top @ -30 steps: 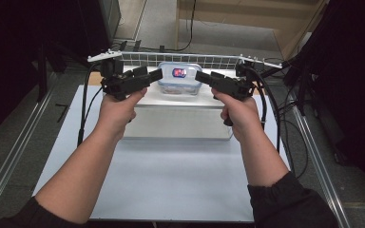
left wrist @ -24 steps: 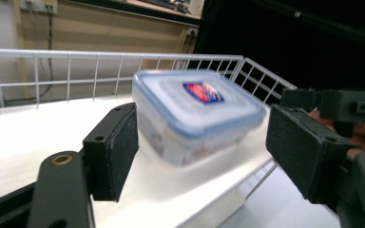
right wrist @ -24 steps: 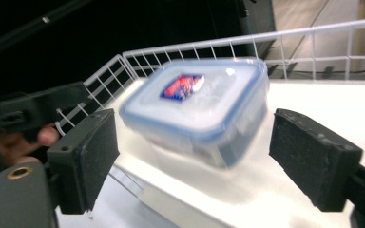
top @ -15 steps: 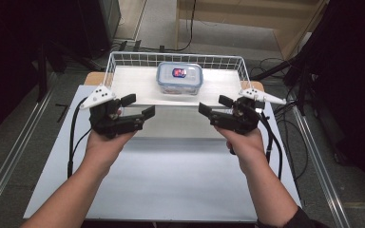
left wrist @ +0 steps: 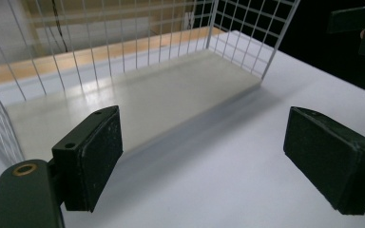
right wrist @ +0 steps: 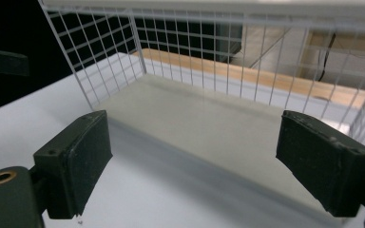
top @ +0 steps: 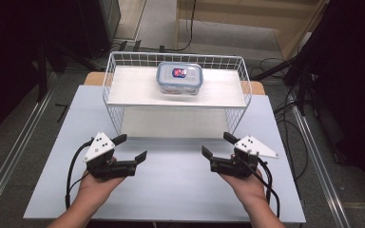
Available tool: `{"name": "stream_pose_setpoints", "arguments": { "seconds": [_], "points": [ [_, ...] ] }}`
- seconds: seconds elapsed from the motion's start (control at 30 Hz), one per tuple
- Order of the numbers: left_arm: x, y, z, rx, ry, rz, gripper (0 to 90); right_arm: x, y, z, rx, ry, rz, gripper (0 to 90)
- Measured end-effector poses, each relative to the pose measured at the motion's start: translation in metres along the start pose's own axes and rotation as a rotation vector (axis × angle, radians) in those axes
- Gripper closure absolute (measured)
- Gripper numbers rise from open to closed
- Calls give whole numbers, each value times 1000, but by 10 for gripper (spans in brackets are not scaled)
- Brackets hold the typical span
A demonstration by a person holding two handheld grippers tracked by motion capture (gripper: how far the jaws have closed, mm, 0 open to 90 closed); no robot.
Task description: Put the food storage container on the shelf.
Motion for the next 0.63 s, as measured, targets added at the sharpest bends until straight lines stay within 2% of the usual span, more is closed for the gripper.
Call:
{"name": "stream_pose_setpoints", "arguments": {
  "seconds": [0.2, 0.27, 0.3, 0.4, 0.53, 0.63],
  "points": [
    [48, -3, 11, -27, -14, -27, 95, 39, 0, 20, 51, 15, 13, 108],
    [57, -7, 13, -47, -39, -52, 93, 51, -1, 25, 54, 0, 41, 108],
    [58, -9, 13, -55, -42, -61, 90, 55, -2, 27, 49, -11, 49, 110],
    [57, -14, 10, -61, -30, -24, 90, 62, -1, 31, 46, -18, 44, 112],
    [60, -11, 6, -54, -44, -37, 90, 60, 5, 30, 63, -4, 35, 112],
    [59, -10, 7, -48, -39, -25, 90, 61, 5, 30, 67, -6, 32, 109]
  ]
}}
Point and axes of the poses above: each handheld gripper's, and its own axes: z roughly backward along the jaws, x roughly out of its underside, y roughly to its right, the point moved 8 cm from there along -z, roughly forward along the jaws, and after that the axes turned 5 degrees about z, right-handed, at the moved point
